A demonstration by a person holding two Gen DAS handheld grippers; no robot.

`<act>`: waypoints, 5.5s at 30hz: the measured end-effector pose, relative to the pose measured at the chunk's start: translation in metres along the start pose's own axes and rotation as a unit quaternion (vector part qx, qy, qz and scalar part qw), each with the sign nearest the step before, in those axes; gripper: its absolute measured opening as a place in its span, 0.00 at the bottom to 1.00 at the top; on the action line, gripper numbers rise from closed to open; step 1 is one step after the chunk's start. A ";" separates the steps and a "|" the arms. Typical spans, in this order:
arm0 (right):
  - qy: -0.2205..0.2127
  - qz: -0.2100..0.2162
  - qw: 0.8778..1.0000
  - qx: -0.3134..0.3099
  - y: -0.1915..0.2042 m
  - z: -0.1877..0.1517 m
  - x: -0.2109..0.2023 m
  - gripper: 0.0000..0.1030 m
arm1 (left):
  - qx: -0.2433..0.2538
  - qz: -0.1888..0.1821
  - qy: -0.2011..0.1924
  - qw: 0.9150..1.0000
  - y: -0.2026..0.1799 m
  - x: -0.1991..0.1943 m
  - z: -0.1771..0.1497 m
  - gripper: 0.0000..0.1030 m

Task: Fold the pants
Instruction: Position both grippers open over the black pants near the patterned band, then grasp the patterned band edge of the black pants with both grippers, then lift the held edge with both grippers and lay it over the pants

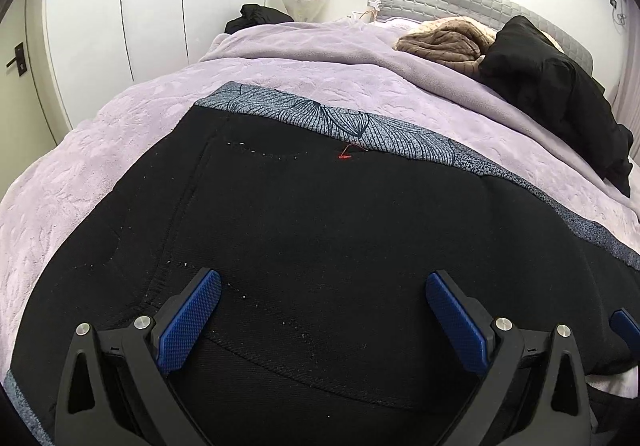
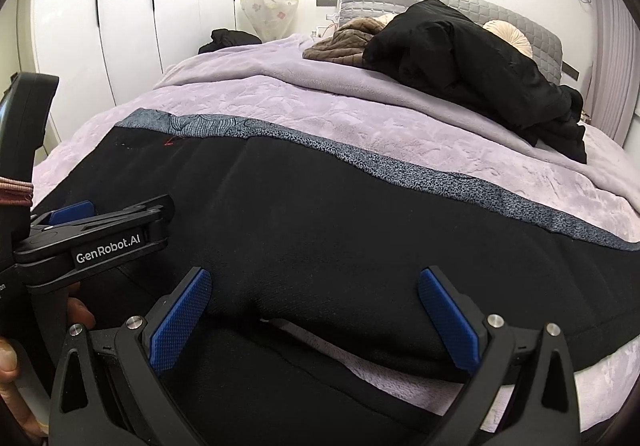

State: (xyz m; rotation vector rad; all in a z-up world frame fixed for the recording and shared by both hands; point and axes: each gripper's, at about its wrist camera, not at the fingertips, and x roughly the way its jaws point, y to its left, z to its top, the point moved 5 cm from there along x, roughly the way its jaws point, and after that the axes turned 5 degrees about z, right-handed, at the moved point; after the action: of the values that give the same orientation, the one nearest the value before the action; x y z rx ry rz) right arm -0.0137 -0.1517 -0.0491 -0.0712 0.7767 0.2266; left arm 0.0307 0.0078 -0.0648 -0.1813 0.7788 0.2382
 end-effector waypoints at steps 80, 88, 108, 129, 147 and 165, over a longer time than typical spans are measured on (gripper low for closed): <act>0.003 0.134 0.942 -0.309 0.092 0.061 0.011 0.18 | -0.137 -0.093 0.225 0.960 -0.021 0.036 0.084 0.57; -0.019 0.131 0.939 -0.317 0.095 0.045 -0.023 0.08 | -0.125 -0.115 0.150 0.974 -0.007 -0.041 0.058 0.19; 0.011 0.147 0.903 -0.404 0.190 -0.117 -0.105 0.07 | -0.210 -0.172 0.155 0.950 0.106 -0.104 -0.102 0.19; -0.028 0.077 0.974 0.212 -0.170 -0.135 -0.192 0.79 | -0.041 -0.155 0.115 0.980 0.023 -0.176 -0.123 0.22; -0.035 0.168 0.874 0.454 -0.311 -0.117 -0.094 0.31 | 0.031 -0.100 0.130 0.986 -0.040 -0.167 -0.154 0.59; -0.057 0.150 0.873 0.460 -0.313 -0.139 -0.124 0.50 | 0.029 -0.103 0.137 0.985 -0.046 -0.158 -0.148 0.63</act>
State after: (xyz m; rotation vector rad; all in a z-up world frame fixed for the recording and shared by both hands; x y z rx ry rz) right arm -0.1233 -0.4983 -0.0666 0.9695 0.7084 0.1330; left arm -0.1643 -0.0957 -0.0522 -0.2409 1.0321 -0.0076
